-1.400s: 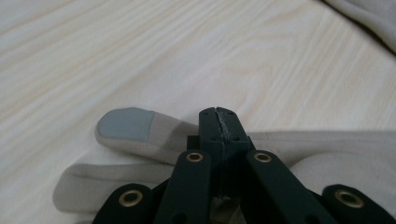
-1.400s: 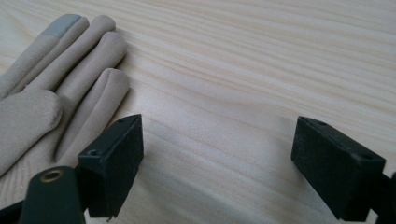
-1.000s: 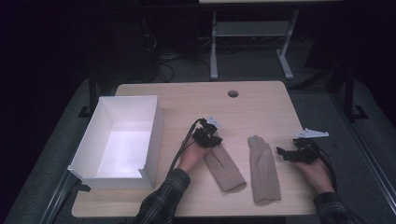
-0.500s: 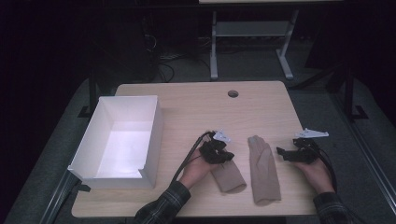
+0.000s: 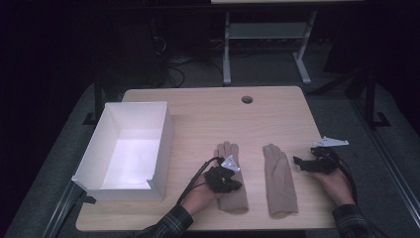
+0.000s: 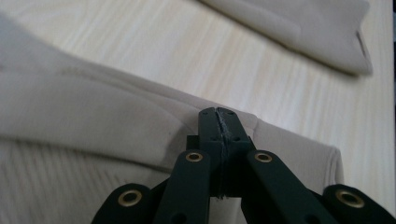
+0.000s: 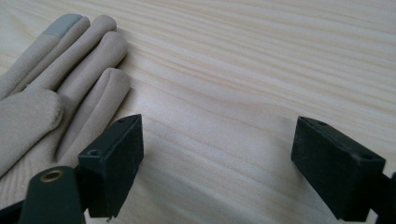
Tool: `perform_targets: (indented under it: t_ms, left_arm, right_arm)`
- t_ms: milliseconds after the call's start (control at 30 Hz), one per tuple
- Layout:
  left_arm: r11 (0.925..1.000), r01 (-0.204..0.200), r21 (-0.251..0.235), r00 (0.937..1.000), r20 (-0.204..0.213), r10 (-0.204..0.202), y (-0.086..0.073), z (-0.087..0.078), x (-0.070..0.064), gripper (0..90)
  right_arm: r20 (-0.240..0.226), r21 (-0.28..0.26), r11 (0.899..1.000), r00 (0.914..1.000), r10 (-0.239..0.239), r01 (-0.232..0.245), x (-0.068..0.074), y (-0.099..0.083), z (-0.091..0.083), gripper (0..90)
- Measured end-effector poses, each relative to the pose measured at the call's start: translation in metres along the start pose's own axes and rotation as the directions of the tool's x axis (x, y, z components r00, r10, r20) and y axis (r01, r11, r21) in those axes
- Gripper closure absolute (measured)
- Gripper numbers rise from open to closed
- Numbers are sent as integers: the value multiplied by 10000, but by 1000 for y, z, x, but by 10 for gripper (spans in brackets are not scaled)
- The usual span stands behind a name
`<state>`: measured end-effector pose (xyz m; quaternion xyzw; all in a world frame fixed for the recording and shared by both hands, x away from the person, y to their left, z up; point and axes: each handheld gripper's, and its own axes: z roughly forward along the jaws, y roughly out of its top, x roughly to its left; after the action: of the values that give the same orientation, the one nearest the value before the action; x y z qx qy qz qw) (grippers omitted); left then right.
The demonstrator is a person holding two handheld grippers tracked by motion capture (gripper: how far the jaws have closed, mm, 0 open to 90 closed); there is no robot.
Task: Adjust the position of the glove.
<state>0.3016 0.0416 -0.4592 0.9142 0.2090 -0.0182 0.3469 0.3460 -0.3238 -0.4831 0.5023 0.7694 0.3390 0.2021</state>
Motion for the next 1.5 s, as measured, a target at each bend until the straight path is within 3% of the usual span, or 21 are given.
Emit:
perform_targets:
  t_ms: [133, 267, 333, 400, 500, 600, 633, 700, 767, 800, 1067, 1267, 1367, 1400, 1500]
  left_arm:
    - [9999, -3, 131, 10000, -77, 4, -11, -11, 0, 889]
    - [9998, 93, -172, 9996, -271, -98, -11, -22, 3, 844]
    - [9991, 23, -414, 9981, -619, -49, -8, -31, 6, 818]
    - [9972, 318, -680, 9945, -976, -384, -9, -40, 14, 780]
    - [9906, 949, -986, 9832, -1466, -1087, -14, -47, 30, 732]
    - [9867, 1231, -1061, 9714, -1906, -1417, -18, -49, 40, 667]
    - [9840, 1400, -1099, 9641, -2114, -1608, -20, -48, 44, 647]
    - [9802, 1637, -1112, 9568, -2241, -1852, -22, -47, 51, 610]
    - [9775, 1774, -1140, 9542, -2232, -1992, -24, -46, 54, 584]
    - [9753, 1868, -1176, 9536, -2168, -2088, -24, -45, 55, 579]
    - [9859, 1575, -562, 9554, -2440, -1665, -24, -32, 54, 554]
    - [9855, 1613, -524, 9606, -2208, -1690, -23, -30, 52, 678]
    - [9854, 1632, -481, 9649, -2004, -1696, -22, -29, 51, 806]
    - [9856, 1633, -438, 9648, -2018, -1688, -21, -30, 51, 825]
    - [9836, 1719, -545, 9649, -1920, -1793, -20, -29, 53, 849]
  right_arm:
    - [0, 1, 10000, 10000, 3, -3, 0, 0, 0, 166]
    - [-1, 1, 10000, 10000, 1, -1, 0, 0, 0, 166]
    - [9, 5, 10000, 10000, 17, -17, 0, 0, 0, 167]
    - [6, 1, 10000, 10000, 9, -9, 0, 0, 0, 167]
    - [-6, 5, 10000, 10000, 8, -8, 0, 0, 0, 167]
    - [-25, 5, 10000, 10000, -7, 7, 1, 0, 0, 167]
    - [-28, 6, 10000, 10000, -6, 6, 1, 0, 0, 167]
    - [-27, 6, 10000, 10000, -7, 7, 0, 0, 0, 167]
    - [-27, 8, 10000, 10000, -2, 2, 1, 0, 0, 167]
    - [-27, 6, 10000, 10000, -8, 8, 0, 0, 0, 167]
    - [-32, 5, 10000, 10000, -12, 12, 1, 0, 0, 167]
    - [-74, 5, 10000, 10000, -63, 63, 1, 0, 0, 168]
    - [-104, 1, 10000, 9999, -74, 74, 1, 0, 0, 174]
    - [-113, -5, 10000, 9999, -80, 80, 1, 0, -1, 192]
    - [-158, -227, 9995, 9996, -220, 216, 3, -2, -5, 413]
